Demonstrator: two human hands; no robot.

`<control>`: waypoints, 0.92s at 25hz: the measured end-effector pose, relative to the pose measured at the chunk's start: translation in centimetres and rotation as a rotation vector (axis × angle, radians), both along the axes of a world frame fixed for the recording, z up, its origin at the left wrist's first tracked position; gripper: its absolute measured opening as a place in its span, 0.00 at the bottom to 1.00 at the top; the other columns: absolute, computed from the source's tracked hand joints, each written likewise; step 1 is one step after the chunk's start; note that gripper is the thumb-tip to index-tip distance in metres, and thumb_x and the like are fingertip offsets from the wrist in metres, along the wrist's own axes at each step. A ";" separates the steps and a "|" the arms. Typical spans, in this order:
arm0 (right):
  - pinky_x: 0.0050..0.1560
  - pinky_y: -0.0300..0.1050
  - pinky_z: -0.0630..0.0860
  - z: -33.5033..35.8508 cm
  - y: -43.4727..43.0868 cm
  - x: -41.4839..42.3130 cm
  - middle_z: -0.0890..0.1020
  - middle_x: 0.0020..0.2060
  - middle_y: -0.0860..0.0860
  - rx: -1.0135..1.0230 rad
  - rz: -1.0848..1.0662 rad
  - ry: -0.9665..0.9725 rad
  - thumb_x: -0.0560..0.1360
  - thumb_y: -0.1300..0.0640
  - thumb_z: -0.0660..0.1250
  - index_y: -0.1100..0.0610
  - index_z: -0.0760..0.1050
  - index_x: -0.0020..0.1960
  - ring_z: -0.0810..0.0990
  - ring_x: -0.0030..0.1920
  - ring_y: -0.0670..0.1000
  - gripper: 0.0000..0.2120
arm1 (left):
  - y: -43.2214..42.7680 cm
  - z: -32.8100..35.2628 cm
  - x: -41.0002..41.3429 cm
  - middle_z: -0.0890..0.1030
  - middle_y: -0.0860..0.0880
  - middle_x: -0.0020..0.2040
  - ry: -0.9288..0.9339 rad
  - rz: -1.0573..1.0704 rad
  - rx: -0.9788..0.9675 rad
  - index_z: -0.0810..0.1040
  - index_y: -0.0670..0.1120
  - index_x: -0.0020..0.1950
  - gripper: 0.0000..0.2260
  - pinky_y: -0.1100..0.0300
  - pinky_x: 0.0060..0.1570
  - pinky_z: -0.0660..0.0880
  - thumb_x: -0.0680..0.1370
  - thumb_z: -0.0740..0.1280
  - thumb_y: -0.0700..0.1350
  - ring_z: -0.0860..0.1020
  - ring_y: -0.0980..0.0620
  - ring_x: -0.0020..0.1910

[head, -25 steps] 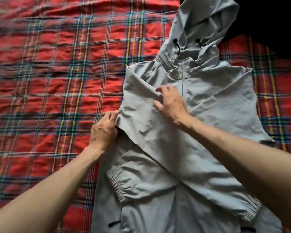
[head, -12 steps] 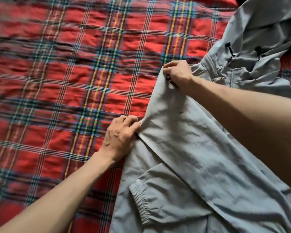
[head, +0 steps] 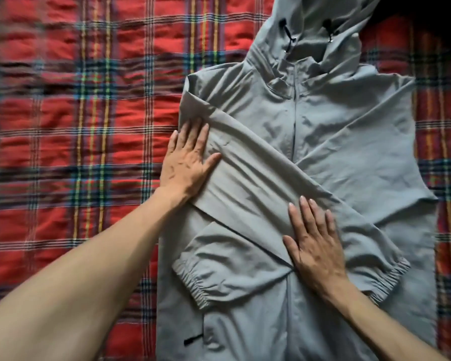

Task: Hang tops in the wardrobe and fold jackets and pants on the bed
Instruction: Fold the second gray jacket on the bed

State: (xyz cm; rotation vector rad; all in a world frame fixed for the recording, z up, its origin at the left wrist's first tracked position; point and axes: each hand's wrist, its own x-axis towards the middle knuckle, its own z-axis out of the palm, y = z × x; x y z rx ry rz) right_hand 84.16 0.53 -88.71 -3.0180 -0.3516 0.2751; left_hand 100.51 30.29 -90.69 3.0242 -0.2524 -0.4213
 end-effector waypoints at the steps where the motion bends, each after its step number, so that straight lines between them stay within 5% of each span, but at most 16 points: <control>1: 0.76 0.60 0.54 0.2 -1.2 -1.4 0.60 0.77 0.57 -0.007 -0.036 0.020 0.78 0.44 0.54 0.57 0.61 0.77 0.58 0.77 0.57 0.31 | 0.0 0.1 -0.2 0.53 0.46 0.81 -0.015 0.019 0.029 0.52 0.47 0.80 0.34 0.50 0.77 0.42 0.79 0.43 0.65 0.49 0.47 0.80; 5: 0.76 0.58 0.50 2.3 -5.4 -4.6 0.61 0.77 0.58 0.014 -0.239 -0.014 0.78 0.45 0.54 0.58 0.61 0.77 0.58 0.76 0.58 0.31 | -5.4 2.5 -3.5 0.54 0.41 0.80 -0.124 -0.079 -0.072 0.55 0.44 0.80 0.33 0.45 0.77 0.47 0.81 0.50 0.62 0.52 0.43 0.79; 9: 0.62 0.60 0.67 3.9 -9.6 -5.4 0.72 0.62 0.63 0.164 -0.772 -0.057 0.77 0.42 0.58 0.60 0.68 0.70 0.71 0.61 0.65 0.29 | -13.7 2.4 -8.3 0.60 0.42 0.78 -0.140 -0.419 -0.121 0.61 0.46 0.78 0.31 0.44 0.76 0.53 0.81 0.51 0.62 0.57 0.43 0.78; 12: 0.49 0.52 0.73 4.9 -12.2 -4.8 0.81 0.49 0.58 0.439 -1.042 0.113 0.74 0.41 0.68 0.54 0.74 0.58 0.79 0.49 0.59 0.20 | -14.1 1.0 -8.7 0.60 0.42 0.79 -0.103 -0.409 -0.084 0.60 0.47 0.79 0.29 0.45 0.76 0.52 0.82 0.50 0.62 0.56 0.43 0.78; 15: 0.42 0.37 0.76 6.2 -12.8 -6.0 0.84 0.43 0.53 0.982 -1.217 0.301 0.71 0.54 0.76 0.56 0.79 0.51 0.81 0.38 0.43 0.12 | -13.8 0.9 -8.7 0.60 0.43 0.79 -0.071 -0.412 -0.062 0.60 0.47 0.79 0.29 0.46 0.76 0.51 0.82 0.49 0.60 0.56 0.44 0.78; 18: 0.49 0.44 0.78 6.0 -12.4 -7.8 0.85 0.43 0.52 1.216 -1.355 0.385 0.74 0.58 0.73 0.58 0.81 0.49 0.82 0.43 0.48 0.06 | -14.1 1.3 -8.7 0.58 0.44 0.79 -0.050 -0.402 -0.038 0.58 0.48 0.79 0.29 0.46 0.76 0.49 0.82 0.50 0.60 0.54 0.45 0.79; 20: 0.51 0.49 0.75 5.5 -12.4 -8.1 0.84 0.45 0.52 1.084 -1.306 0.340 0.76 0.55 0.71 0.56 0.78 0.52 0.82 0.48 0.56 0.07 | -14.2 1.4 -8.6 0.57 0.44 0.80 -0.048 -0.408 -0.027 0.57 0.48 0.79 0.29 0.47 0.77 0.48 0.81 0.50 0.60 0.53 0.46 0.79; 23: 0.50 0.47 0.68 5.6 -11.1 -7.9 0.79 0.54 0.57 0.605 -1.116 0.087 0.75 0.58 0.70 0.57 0.71 0.64 0.77 0.53 0.59 0.19 | -14.4 1.5 -8.7 0.57 0.45 0.80 -0.057 -0.396 -0.023 0.57 0.48 0.79 0.29 0.49 0.77 0.45 0.81 0.51 0.60 0.53 0.46 0.79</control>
